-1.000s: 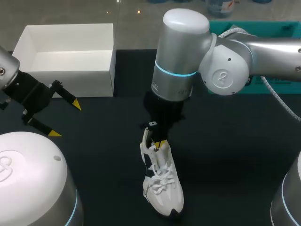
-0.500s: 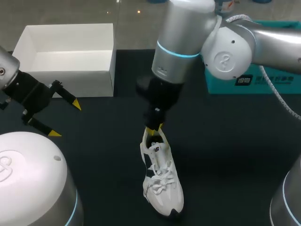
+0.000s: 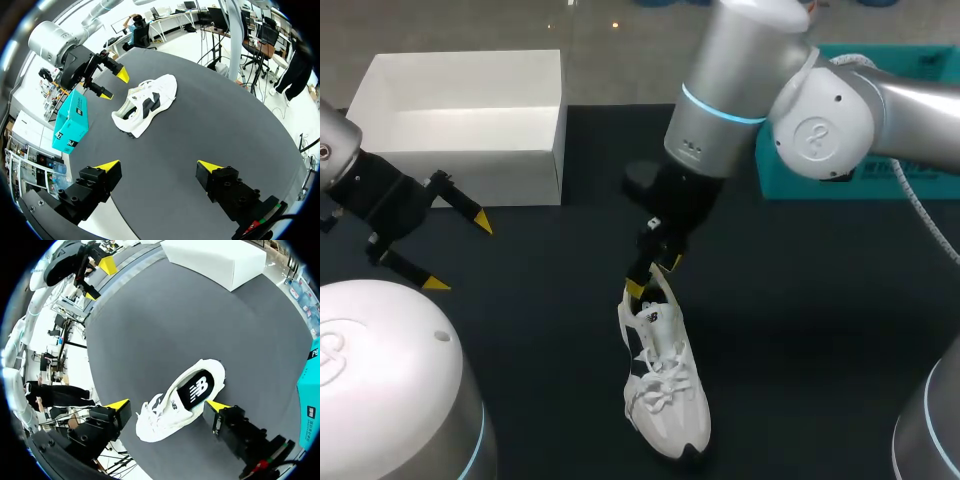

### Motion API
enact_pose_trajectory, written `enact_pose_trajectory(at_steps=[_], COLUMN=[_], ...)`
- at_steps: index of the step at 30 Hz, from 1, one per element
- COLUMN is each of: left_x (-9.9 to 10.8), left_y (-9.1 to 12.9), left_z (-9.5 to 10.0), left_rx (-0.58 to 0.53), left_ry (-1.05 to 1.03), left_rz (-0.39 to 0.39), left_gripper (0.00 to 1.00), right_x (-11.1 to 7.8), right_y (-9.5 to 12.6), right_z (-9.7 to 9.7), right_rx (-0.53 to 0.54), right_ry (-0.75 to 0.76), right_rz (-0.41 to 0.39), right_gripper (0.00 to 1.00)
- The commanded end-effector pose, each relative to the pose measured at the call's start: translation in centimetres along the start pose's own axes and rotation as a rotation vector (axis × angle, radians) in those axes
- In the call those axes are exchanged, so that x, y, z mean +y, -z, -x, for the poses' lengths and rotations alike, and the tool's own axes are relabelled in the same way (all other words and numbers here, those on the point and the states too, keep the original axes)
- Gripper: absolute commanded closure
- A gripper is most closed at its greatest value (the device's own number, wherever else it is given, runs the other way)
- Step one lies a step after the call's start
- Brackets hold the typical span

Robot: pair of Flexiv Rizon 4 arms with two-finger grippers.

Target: Take the shoe out of the shoebox, open the shoe tongue, remove and reinsert the insole, then place the shoe into the shoebox

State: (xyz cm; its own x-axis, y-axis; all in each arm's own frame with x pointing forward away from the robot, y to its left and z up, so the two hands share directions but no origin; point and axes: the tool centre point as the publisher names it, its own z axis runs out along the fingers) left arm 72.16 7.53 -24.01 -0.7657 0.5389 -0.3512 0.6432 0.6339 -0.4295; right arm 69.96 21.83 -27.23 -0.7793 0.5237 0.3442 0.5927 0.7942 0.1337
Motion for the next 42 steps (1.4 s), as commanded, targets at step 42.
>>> enact_pose_trajectory(at_steps=[42], left_x=[-0.1], left_y=[0.0], left_z=[0.0], left_rx=[0.001], left_ry=[0.0], left_rz=[0.003], left_gripper=[0.0], right_x=[3.1], right_y=[-2.1], right_z=[6.1], right_rx=[-0.297], right_ry=[0.537], right_rz=[-0.105], right_gripper=[0.0])
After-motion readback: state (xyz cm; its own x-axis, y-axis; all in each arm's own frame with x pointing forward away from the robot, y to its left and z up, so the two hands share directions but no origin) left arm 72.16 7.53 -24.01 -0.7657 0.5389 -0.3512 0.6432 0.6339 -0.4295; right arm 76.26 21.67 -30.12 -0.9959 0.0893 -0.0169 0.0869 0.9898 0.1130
